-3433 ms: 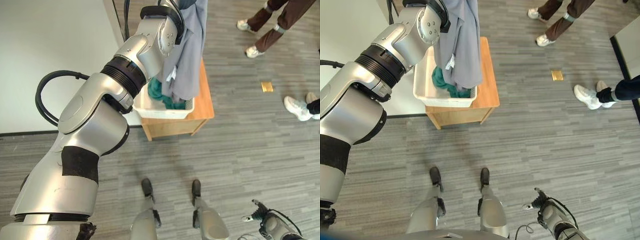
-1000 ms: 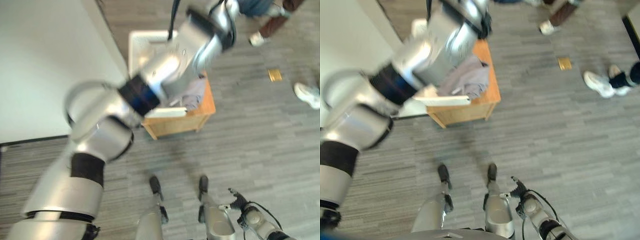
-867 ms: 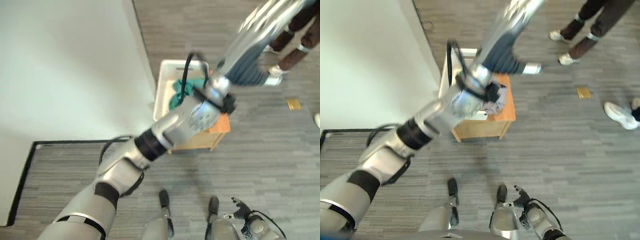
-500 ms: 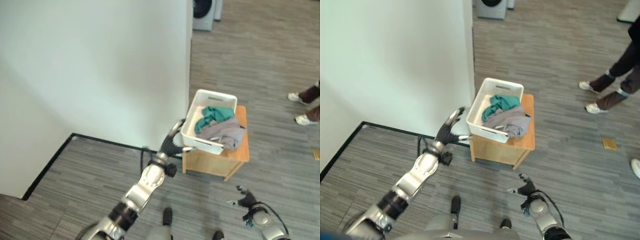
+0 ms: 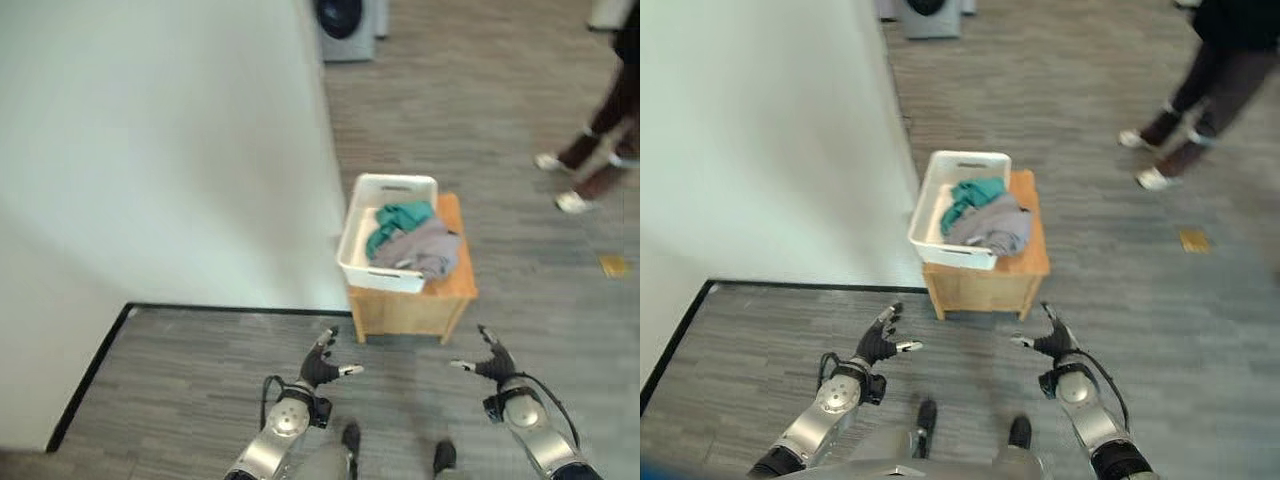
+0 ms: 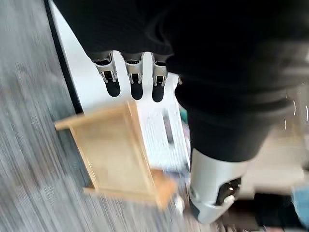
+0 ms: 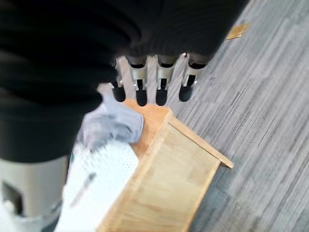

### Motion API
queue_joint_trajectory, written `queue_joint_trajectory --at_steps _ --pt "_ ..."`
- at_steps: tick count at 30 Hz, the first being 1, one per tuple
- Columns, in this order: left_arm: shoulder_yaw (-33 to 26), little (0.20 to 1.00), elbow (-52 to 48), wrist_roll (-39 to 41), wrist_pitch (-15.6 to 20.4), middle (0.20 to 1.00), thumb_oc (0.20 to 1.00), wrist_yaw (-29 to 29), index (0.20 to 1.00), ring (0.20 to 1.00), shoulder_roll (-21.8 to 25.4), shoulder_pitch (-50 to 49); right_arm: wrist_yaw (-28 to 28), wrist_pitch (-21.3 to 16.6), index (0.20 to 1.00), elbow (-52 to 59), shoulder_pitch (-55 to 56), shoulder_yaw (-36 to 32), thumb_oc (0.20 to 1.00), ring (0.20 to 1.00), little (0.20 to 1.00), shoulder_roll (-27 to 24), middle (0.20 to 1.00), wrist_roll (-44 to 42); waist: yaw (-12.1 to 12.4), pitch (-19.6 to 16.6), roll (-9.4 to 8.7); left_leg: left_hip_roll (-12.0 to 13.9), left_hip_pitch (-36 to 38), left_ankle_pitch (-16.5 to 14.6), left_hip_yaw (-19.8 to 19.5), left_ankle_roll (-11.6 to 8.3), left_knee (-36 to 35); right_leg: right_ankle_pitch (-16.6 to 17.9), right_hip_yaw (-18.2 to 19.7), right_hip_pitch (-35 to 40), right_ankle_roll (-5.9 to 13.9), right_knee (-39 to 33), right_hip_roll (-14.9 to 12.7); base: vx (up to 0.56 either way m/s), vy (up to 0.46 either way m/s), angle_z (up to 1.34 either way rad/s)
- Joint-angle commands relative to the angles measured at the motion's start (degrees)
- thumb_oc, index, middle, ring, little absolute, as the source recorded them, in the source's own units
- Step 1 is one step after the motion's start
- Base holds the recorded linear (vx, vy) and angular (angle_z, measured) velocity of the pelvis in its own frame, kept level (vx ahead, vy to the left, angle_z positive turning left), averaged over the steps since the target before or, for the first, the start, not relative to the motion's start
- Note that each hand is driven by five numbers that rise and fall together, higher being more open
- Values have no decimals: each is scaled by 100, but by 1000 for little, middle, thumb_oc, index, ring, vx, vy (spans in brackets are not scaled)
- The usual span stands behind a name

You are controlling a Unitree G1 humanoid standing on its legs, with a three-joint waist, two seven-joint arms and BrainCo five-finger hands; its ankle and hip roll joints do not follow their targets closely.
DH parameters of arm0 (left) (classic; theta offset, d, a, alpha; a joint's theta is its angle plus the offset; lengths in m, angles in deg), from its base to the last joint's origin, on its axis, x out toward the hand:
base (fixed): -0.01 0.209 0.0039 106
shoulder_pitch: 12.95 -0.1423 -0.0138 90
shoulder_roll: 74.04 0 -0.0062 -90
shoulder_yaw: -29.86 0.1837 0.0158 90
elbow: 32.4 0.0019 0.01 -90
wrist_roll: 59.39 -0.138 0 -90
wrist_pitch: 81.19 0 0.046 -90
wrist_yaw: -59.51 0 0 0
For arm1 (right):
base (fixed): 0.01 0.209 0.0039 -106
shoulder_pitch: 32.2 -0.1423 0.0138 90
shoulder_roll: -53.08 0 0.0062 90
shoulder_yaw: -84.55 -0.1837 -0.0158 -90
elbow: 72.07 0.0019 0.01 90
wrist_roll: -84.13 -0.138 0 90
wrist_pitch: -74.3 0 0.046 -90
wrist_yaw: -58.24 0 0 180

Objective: Pick up bed clothes into laundry basket.

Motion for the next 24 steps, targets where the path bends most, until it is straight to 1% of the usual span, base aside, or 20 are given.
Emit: queue_joint_trajectory --at_steps 1,2,3,5,6,7,8,9,10,11,12,13,14,15,16,18,19,21,24 --pt "166 1000 -191 274 305 1000 1000 56 1000 1000 2 646 228 -78 1000 153 -766 -122 1000 1000 1000 -40 1000 500 -26 360 -107 -20 808 -740 497 258 -212 -497 -141 -503 -155 506 339 -144 57 -9" --pt "215 1000 -114 240 305 1000 1000 119 1000 1000 -14 779 279 -25 1000 238 -876 -111 1000 1000 1000 -34 1000 618 -151 463 -95 9 854 -654 556 298 -463 -488 -157 -867 -103 929 313 -269 95 -13" --pt "264 1000 -110 181 314 1000 1000 165 1000 1000 -8 921 317 4 1000 337 -972 -93 1000 1000 1000 -50 1000 727 -277 560 -73 34 877 -560 626 348 -701 -519 -124 -1216 10 1360 314 -313 94 -19" --pt "352 1000 -184 15 378 1000 1000 238 1000 1000 60 1095 408 -10 1000 421 -984 -107 1000 1000 1000 -52 1000 846 -447 708 -65 122 873 -416 786 359 -865 -416 -4 -1617 324 1952 290 -311 37 -34" --pt "16 1000 -415 23 454 1000 1000 225 1000 1000 296 1071 20 -234 1000 1764 -273 -866 1000 1000 1000 -518 1000 512 -544 770 -112 247 836 -316 1050 369 -998 -642 -52 -1632 333 2276 112 -266 -17 -42" --pt "33 1000 -423 24 453 1000 1000 223 1000 1000 296 1056 2 -225 1000 1808 -221 -893 1000 1000 1000 -521 1000 509 -526 748 -114 241 820 -287 1057 368 -1003 -611 -47 -1643 327 2255 110 -261 -54 -53" --pt "-43 1000 -404 82 474 1000 1000 206 1000 1000 304 976 67 -236 1000 1736 -73 -925 1000 1000 1000 -587 1000 563 -501 732 -132 291 743 -227 1176 368 -1008 -707 -167 -1507 196 2193 2 -210 -113 -70" --pt "-76 1000 -453 71 450 1000 1000 229 1000 1000 289 912 -28 -334 1000 1814 139 -1039 1000 1000 1000 -559 1000 525 -424 706 -186 372 624 -180 1320 383 -994 -781 -219 -1276 77 2152 -189 -194 -111 -75" --pt "-69 1000 -455 67 448 1000 1000 231 1000 1000 287 904 -34 -335 1000 1825 158 -1047 1000 1000 1000 -560 1000 525 -401 707 -192 367 643 -195 1341 383 -990 -797 -196 -1272 80 2163 -191 -151 -115 -95" --pt "-63 1000 -460 95 462 1000 1000 226 1000 1000 280 890 -11 -400 1000 1858 226 -1083 1000 1000 1000 -637 1000 520 -338 689 -278 371 600 -211 1434 373 -921 -822 -156 -1018 139 1994 -289 -44 -94 -87" --pt "25 1000 -462 -6 436 1000 1000 211 1000 1000 270 898 -33 -400 1000 1834 215 -1106 1000 1000 1000 -591 1000 455 -276 653 -369 320 580 -231 1421 380 -868 -839 -28 -868 98 1784 -234 -63 -97 -86" --pt "27 1000 -462 -8 435 1000 1000 213 1000 1000 275 904 -34 -401 1000 1833 211 -1109 1000 1000 1000 -585 1000 455 -271 643 -372 324 546 -202 1425 378 -860 -786 -30 -877 90 1736 -226 7 -128 -69" --pt "-37 1000 -346 -34 398 1000 1000 209 1000 1000 185 927 -73 -345 1000 1654 78 -928 1000 1000 1000 -563 1000 460 -147 460 -490 292 468 -204 1532 354 -829 -757 -34 -661 197 1225 -249 22 -68 -40" --pt "-43 1000 -339 -35 403 1000 1000 208 1000 1000 187 927 -71 -345 1000 1647 69 -918 1000 1000 1000 -558 1000 462 -129 457 -495 294 472 -213 1558 355 -824 -726 -14 -646 201 1174 -241 47 -187 -52" --pt "-1 1000 -338 11 409 1000 1000 282 1000 1000 119 956 -75 -310 1000 1563 -73 -697 1000 1000 1000 -433 1000 482 -106 441 -518 300 494 -232 1559 334 -813 -592 19 -629 224 987 -198 14 -148 -49" --pt "-23 1000 -324 75 415 1000 1000 330 1000 1000 84 981 -77 -298 1000 1524 -149 -577 1000 1000 1000 -393 1000 482 -123 425 -519 322 508 -213 1567 327 -875 -537 78 -573 237 818 -162 34 -115 -38" --pt "-821 1000 -1197 280 578 1000 1000 161 1000 1000 567 -37 -772 -757 1000 2490 1286 -863 1000 1000 1000 -3 1000 -856 -399 -76 -172 805 1390 -375 1465 -153 -1077 -946 -811 -71 -138 698 104 46 -17 -4" --pt "-790 1000 -1478 304 575 1000 1000 174 1000 1000 594 -27 -751 -746 1000 2533 1292 -862 1000 1000 1000 -9 1000 -806 -382 -54 -202 724 1346 -437 1389 -76 -1140 -927 -764 -164 -105 760 128 -24 50 13" --pt "-827 1000 -1561 392 544 1000 1000 187 1000 1000 666 80 -620 -608 1000 2499 1094 -829 1000 1000 1000 -29 1000 -601 -324 28 -287 678 1226 -429 1405 -36 -1140 -887 -697 -363 -17 968 100 -87 30 8"
